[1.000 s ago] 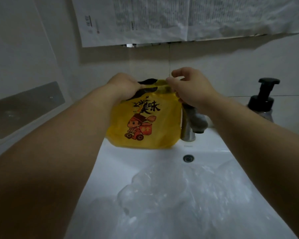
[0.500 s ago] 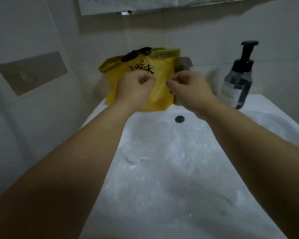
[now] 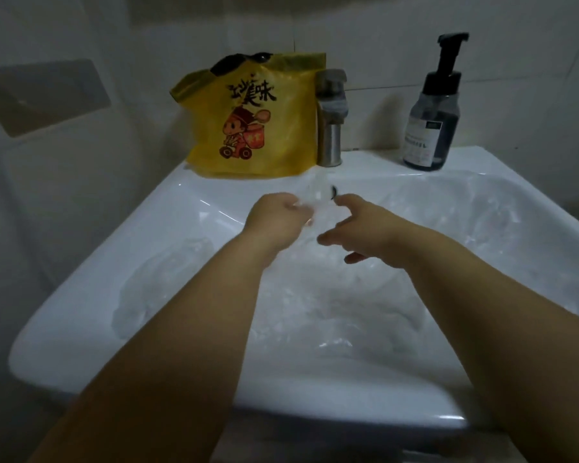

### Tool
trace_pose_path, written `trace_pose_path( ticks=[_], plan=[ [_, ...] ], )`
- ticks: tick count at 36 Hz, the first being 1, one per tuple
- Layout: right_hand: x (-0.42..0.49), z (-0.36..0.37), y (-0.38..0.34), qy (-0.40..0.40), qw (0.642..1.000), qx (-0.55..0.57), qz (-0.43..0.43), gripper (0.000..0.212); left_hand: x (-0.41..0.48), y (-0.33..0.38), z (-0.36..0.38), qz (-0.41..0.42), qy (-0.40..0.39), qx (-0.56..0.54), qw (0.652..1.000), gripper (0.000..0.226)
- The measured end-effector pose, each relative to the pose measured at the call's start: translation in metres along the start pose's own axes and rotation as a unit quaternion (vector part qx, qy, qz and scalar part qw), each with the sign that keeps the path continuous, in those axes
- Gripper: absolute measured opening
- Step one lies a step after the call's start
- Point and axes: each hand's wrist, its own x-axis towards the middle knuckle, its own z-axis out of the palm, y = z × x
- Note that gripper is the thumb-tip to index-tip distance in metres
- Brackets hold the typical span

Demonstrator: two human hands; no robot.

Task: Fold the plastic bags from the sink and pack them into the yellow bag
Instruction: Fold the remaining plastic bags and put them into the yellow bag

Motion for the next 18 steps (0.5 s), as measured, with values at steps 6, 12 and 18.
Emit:
trace_pose_path(
  ticks=[6, 12, 18],
  plan=[
    [-0.004, 0.003, -0.01, -0.023, 0.987, 0.159, -0.032, 0.065, -0.014, 0.02, -0.014, -0.022, -0.082, -0.368, 0.926, 0.011],
    [-0.001, -0.01, -0.02, 0.05, 0.951, 0.299, -0.06, 0.051, -0.01, 0.009, -0.026, -0.001, -0.024, -0.332, 0.943, 0.015],
    [0.003, -0.017, -0.027, 0.096, 0.907, 0.402, -0.086, 0.016, -0.008, 0.001, -0.038, 0.003, -0.09, -0.23, 0.969, 0.046]
  ],
)
